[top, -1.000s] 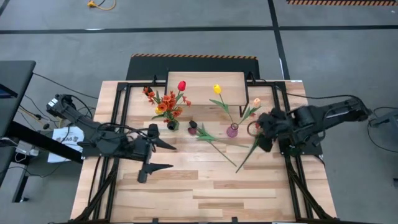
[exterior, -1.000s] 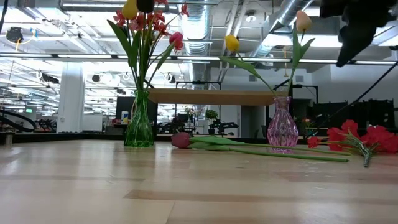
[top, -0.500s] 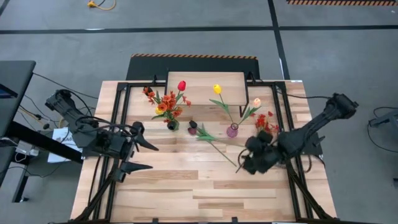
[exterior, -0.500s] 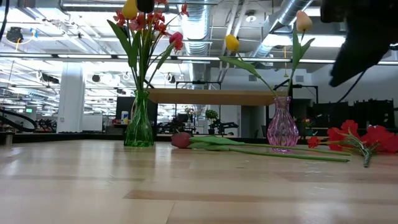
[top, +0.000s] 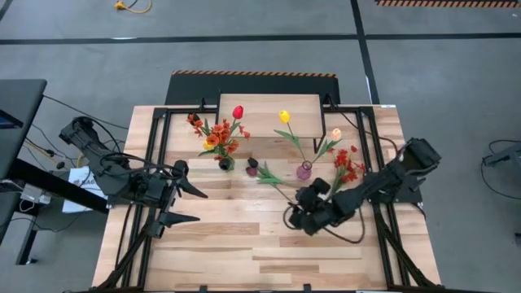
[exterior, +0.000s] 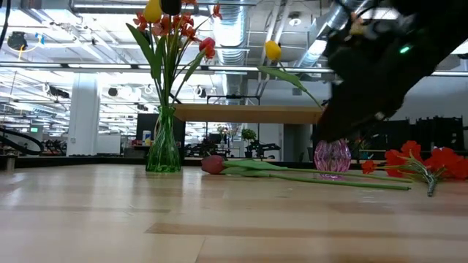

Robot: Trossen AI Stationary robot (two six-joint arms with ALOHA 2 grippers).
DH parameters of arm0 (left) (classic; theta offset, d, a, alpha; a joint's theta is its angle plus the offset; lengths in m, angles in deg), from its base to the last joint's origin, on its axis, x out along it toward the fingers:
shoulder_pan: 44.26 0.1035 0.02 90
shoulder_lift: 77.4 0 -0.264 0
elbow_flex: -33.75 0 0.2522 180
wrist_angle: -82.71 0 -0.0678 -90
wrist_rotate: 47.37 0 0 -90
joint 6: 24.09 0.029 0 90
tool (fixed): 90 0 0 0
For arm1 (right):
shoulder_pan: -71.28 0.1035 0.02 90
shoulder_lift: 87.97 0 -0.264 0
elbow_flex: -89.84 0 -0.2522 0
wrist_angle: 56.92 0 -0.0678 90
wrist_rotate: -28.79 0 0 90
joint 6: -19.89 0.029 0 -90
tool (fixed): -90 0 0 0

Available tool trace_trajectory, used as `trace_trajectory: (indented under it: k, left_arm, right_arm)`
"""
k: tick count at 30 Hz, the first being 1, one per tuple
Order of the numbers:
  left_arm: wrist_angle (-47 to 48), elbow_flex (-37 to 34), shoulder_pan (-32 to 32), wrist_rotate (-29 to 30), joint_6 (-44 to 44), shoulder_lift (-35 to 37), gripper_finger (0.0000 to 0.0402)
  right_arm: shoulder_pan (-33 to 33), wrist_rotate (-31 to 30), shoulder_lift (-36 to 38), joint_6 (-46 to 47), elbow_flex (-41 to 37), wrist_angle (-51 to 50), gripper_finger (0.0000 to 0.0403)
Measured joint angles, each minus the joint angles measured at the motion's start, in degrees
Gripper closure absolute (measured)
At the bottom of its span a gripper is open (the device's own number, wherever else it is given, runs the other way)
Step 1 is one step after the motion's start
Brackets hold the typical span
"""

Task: Pick and place flowers into a vace then onto a shelf
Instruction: Put the black tulip into the purple vase

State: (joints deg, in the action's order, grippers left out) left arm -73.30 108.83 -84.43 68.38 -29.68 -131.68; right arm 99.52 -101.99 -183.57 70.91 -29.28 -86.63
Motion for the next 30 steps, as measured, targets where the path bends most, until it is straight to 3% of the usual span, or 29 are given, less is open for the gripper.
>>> trace_trajectory:
  k: [10, 23, 30]
  left_arm:
    - [0.7, 0.0, 0.0, 0.0, -1.8, 0.0, 0.0147]
    - [0.9, 0.0, 0.0, 0.0, -1.8, 0.0, 0.0147]
    - [0.9, 0.0, 0.0, 0.0, -1.8, 0.0, 0.0147]
  right_arm:
    - [-6.9, 2.5, -8.6, -8.0, 0.0, 15.6, 0.0159]
    - [-9.5, 3.1, -17.2, -7.2, 0.5, 20.4, 0.0161]
    - [-9.0, 1.9, -18.1, -4.7, 0.6, 20.0, 0.0221]
